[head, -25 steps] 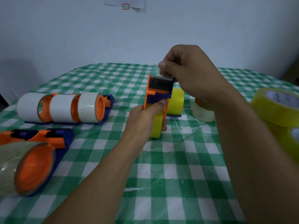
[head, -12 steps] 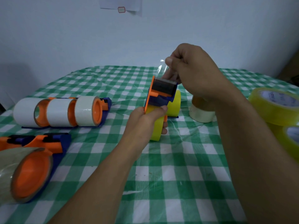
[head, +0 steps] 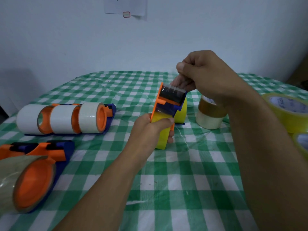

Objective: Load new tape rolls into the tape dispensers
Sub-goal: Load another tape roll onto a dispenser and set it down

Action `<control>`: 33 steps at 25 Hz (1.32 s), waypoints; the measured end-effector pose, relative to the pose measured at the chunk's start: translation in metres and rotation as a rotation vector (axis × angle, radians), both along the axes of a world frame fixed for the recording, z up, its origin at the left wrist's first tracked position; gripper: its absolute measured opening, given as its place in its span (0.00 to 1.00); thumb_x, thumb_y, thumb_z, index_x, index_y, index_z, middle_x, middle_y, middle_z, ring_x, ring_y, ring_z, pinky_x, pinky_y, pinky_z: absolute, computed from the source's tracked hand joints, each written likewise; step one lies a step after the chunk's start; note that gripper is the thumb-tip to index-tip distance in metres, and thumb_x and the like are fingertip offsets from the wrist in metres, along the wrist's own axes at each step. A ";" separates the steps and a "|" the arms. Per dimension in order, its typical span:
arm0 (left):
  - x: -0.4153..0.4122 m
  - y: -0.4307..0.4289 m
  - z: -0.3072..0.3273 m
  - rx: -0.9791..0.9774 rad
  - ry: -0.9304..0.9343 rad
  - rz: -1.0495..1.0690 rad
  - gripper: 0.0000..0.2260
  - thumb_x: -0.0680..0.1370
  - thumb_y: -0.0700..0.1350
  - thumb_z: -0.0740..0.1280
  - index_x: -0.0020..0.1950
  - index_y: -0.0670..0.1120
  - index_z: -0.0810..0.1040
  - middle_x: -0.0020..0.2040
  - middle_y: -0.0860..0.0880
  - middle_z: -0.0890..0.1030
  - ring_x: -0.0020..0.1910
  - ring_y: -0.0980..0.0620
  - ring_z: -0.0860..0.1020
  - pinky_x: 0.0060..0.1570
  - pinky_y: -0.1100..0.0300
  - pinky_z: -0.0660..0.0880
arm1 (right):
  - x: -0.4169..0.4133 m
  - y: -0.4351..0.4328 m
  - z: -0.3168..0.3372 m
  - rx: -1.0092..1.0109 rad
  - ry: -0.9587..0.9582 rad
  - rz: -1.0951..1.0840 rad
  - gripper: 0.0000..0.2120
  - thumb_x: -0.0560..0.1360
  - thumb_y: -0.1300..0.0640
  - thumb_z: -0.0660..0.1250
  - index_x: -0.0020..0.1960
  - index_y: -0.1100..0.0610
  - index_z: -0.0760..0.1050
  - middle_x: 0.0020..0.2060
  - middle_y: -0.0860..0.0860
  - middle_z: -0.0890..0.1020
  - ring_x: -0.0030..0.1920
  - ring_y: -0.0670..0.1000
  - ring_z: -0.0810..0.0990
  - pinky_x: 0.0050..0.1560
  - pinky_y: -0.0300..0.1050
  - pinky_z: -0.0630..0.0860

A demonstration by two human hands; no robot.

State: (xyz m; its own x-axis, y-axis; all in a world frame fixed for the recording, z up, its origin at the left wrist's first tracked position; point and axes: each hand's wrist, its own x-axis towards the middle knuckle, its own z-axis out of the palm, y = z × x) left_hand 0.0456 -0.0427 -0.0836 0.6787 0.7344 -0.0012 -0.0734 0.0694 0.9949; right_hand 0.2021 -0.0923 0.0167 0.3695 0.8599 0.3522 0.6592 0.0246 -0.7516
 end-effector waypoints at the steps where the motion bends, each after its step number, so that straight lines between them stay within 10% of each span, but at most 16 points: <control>1: 0.000 0.001 -0.001 0.002 0.001 -0.004 0.02 0.78 0.39 0.69 0.47 0.41 0.81 0.38 0.42 0.81 0.35 0.47 0.80 0.31 0.60 0.77 | 0.001 -0.001 0.000 -0.004 0.012 0.004 0.16 0.84 0.58 0.61 0.50 0.72 0.73 0.44 0.67 0.84 0.44 0.65 0.85 0.50 0.62 0.83; 6: 0.001 0.000 -0.003 0.017 0.018 -0.032 0.05 0.76 0.33 0.68 0.50 0.37 0.80 0.37 0.41 0.81 0.34 0.47 0.80 0.31 0.59 0.77 | 0.002 -0.003 0.002 0.015 0.063 0.022 0.10 0.85 0.59 0.59 0.48 0.64 0.72 0.33 0.55 0.86 0.33 0.53 0.84 0.39 0.47 0.83; 13: 0.005 0.013 -0.008 -0.146 -0.022 0.061 0.12 0.65 0.44 0.68 0.45 0.40 0.79 0.46 0.36 0.83 0.46 0.35 0.81 0.51 0.43 0.78 | -0.004 -0.003 0.004 0.072 0.098 -0.010 0.08 0.84 0.59 0.60 0.47 0.59 0.71 0.40 0.63 0.86 0.35 0.51 0.85 0.49 0.59 0.83; 16: 0.006 0.014 -0.007 -0.143 0.074 0.111 0.17 0.76 0.35 0.55 0.41 0.43 0.84 0.49 0.35 0.83 0.51 0.35 0.80 0.59 0.37 0.77 | -0.007 -0.006 0.008 0.084 0.059 -0.008 0.08 0.84 0.58 0.60 0.48 0.59 0.71 0.38 0.63 0.85 0.36 0.48 0.86 0.49 0.59 0.83; 24: 0.000 0.016 -0.009 0.199 0.121 0.113 0.12 0.73 0.31 0.68 0.47 0.46 0.84 0.46 0.51 0.84 0.44 0.58 0.81 0.44 0.65 0.74 | -0.015 -0.015 0.018 0.061 -0.039 -0.010 0.07 0.84 0.55 0.62 0.49 0.57 0.73 0.36 0.53 0.87 0.38 0.52 0.86 0.49 0.56 0.83; 28: 0.004 0.020 -0.013 0.155 0.076 0.046 0.12 0.68 0.39 0.71 0.50 0.47 0.86 0.66 0.48 0.80 0.65 0.54 0.77 0.66 0.52 0.71 | -0.016 -0.018 0.019 0.059 -0.032 -0.012 0.08 0.84 0.56 0.62 0.48 0.57 0.73 0.34 0.51 0.86 0.36 0.51 0.86 0.46 0.52 0.84; 33: 0.005 0.012 -0.016 0.075 0.013 0.034 0.14 0.76 0.28 0.62 0.50 0.41 0.85 0.47 0.45 0.87 0.45 0.50 0.85 0.50 0.56 0.81 | -0.014 -0.020 0.020 0.061 0.023 -0.047 0.07 0.83 0.56 0.63 0.48 0.58 0.75 0.31 0.52 0.85 0.39 0.56 0.86 0.44 0.54 0.83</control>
State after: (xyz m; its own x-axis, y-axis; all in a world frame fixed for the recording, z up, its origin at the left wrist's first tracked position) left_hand 0.0510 -0.0304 -0.0992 0.6539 0.7552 0.0457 -0.0615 -0.0071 0.9981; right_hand 0.1882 -0.1118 0.0362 0.4174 0.8185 0.3948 0.6434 0.0406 -0.7645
